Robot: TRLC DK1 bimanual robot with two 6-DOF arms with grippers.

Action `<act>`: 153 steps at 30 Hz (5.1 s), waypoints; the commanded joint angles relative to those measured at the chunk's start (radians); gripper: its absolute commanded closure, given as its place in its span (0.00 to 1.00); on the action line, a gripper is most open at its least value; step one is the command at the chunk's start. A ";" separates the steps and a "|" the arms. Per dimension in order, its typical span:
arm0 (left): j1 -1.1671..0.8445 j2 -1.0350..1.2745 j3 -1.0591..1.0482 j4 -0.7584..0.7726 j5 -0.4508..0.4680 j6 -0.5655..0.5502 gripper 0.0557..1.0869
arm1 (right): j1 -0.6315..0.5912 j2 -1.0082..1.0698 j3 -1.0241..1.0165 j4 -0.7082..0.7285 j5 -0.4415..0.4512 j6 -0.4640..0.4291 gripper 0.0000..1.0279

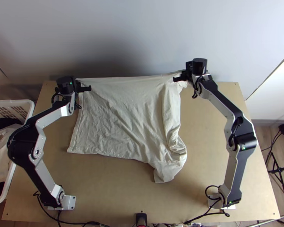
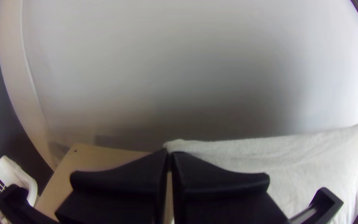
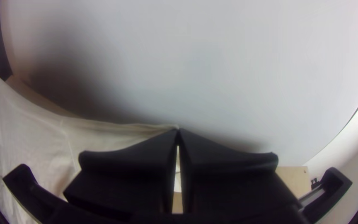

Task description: Fold the t-shirt

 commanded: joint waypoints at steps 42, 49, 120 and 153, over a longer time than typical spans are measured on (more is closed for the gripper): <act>0.026 0.201 0.157 -0.033 0.057 0.019 0.96 | 0.052 0.235 0.236 -0.169 0.036 0.076 0.97; 0.027 0.116 0.090 -0.039 0.088 -0.035 0.96 | 0.098 0.189 0.206 -0.164 0.009 0.104 0.97; 0.047 -0.275 -0.373 -0.085 0.131 -0.056 0.96 | 0.265 -0.518 -0.691 -0.114 -0.011 0.196 0.97; 0.053 -0.385 -0.551 -0.087 0.131 -0.056 0.96 | 0.329 -0.688 -0.921 -0.153 -0.016 0.198 0.97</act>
